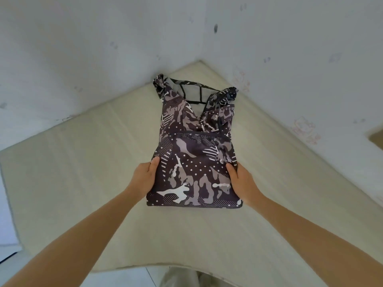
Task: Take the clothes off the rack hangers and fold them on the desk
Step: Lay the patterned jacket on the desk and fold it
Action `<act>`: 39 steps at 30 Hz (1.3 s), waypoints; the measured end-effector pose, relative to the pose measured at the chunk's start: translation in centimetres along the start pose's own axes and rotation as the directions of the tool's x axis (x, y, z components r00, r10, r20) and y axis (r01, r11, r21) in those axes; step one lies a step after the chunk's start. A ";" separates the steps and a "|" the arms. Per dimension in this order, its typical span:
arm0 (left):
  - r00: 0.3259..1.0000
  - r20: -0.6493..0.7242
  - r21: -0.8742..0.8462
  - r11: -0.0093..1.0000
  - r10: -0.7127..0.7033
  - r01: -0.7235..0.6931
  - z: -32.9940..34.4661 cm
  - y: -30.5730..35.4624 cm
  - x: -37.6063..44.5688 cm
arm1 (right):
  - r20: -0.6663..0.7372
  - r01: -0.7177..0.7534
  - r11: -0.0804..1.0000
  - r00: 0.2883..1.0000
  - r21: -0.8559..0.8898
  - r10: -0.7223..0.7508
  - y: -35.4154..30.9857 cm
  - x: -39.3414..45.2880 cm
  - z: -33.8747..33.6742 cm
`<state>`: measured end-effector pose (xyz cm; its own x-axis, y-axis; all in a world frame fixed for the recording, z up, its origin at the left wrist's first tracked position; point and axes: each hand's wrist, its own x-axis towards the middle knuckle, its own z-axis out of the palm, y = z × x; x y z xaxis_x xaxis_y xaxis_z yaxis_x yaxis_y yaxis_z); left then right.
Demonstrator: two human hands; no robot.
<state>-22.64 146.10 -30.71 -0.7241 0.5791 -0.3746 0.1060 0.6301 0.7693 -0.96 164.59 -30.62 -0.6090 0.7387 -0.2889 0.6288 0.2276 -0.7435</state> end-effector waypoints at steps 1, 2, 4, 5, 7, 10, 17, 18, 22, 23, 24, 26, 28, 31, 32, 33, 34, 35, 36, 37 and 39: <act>1.000 -0.015 0.040 0.999 -0.015 0.016 0.4 -0.3 0.7 | 0.021 -0.048 0.998 0.999 -0.048 0.049 0.6 0.8 0.5; 1.000 -0.029 0.095 0.995 -0.014 0.016 0.9 -0.8 1.3 | 0.048 -0.093 0.990 0.994 -0.103 0.098 1.1 1.3 0.9; 0.999 -0.031 0.223 0.975 -0.016 0.023 1.8 -1.9 2.3 | 0.092 -0.137 0.964 0.982 -0.228 0.162 2.2 2.1 1.9; 0.999 -0.027 0.277 0.960 -0.031 0.038 2.2 -2.3 2.7 | 0.107 -0.138 0.952 0.979 -0.273 0.172 2.6 2.4 2.2; 0.998 -0.033 0.385 0.921 -0.046 0.055 2.5 -2.6 2.8 | 0.120 -0.147 0.943 0.974 -0.298 0.190 2.9 2.7 2.1; 1.000 -0.023 0.583 0.812 0.002 0.012 2.1 -2.5 2.7 | 0.091 -0.137 0.945 0.981 -0.298 0.171 3.1 3.2 1.0; 0.584 0.262 0.740 0.228 0.769 -0.632 -2.7 -3.2 4.5 | 0.047 0.229 0.956 0.973 -0.186 -0.224 1.6 2.1 -2.9; 0.476 0.358 0.719 0.088 0.803 -0.689 -3.1 -3.1 5.1 | 0.069 0.324 0.909 0.946 -0.262 -0.317 1.4 2.0 -3.2; 0.440 0.599 0.664 -0.108 0.669 -0.740 -3.7 -1.9 6.7 | 0.225 0.520 0.583 0.834 -0.625 -0.503 1.3 2.7 -3.5; 0.470 0.627 0.659 -0.101 0.621 -0.746 -3.8 -1.6 7.0 | 0.276 0.527 0.512 0.829 -0.679 -0.487 1.4 3.1 -3.5; 0.488 0.648 0.652 -0.096 0.584 -0.752 -3.9 -1.5 7.4 | 0.308 0.528 0.470 0.829 -0.707 -0.468 1.5 3.4 -3.3; 0.521 0.675 0.650 -0.085 0.522 -0.755 -4.0 -1.7 8.1 | 0.344 0.524 0.453 0.838 -0.721 -0.423 1.8 4.2 -3.0; 0.555 0.680 0.655 -0.057 0.478 -0.753 -3.8 -2.0 8.4 | 0.394 0.529 0.456 0.845 -0.715 -0.362 2.3 4.9 -2.9; 0.597 0.667 0.666 0.002 0.445 -0.746 -3.3 -2.6 8.7 | 0.463 0.537 0.455 0.843 -0.710 -0.272 3.8 5.5 -2.1; 0.603 0.668 0.660 0.026 0.436 -0.750 -3.4 -2.8 8.8 | 0.466 0.532 0.468 0.846 -0.706 -0.258 4.2 5.6 -1.8; 0.602 0.675 0.649 0.047 0.427 -0.760 -3.3 -2.9 9.1 | 0.462 0.527 0.480 0.849 -0.701 -0.257 4.4 5.6 -1.6; 0.593 0.683 0.636 0.052 0.426 -0.770 -3.3 -3.2 9.5 | 0.458 0.521 0.497 0.852 -0.694 -0.252 4.5 5.7 -1.5; 0.588 0.697 0.628 0.047 0.411 -0.777 -3.4 -3.2 9.8 | 0.459 0.520 0.510 0.852 -0.685 -0.252 4.7 5.7 -1.6; 0.588 0.713 0.622 0.042 0.382 -0.782 -3.5 -3.3 10.0 | 0.467 0.521 0.511 0.850 -0.684 -0.242 4.8 5.8 -1.6; 0.593 0.726 0.620 0.042 0.348 -0.784 -3.5 -3.3 10.1 | 0.479 0.521 0.502 0.849 -0.690 -0.223 5.0 5.8 -1.9; 0.618 0.732 0.631 0.056 0.285 -0.773 -3.5 -2.7 9.8 | 0.500 0.520 0.476 0.847 -0.709 -0.181 5.2 5.6 -2.0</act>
<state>-32.38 148.27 -34.68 0.0816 0.9165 -0.3915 0.9963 -0.0860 0.0062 -0.14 171.21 -34.92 -0.8713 0.2673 -0.4116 0.3253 0.9425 -0.0765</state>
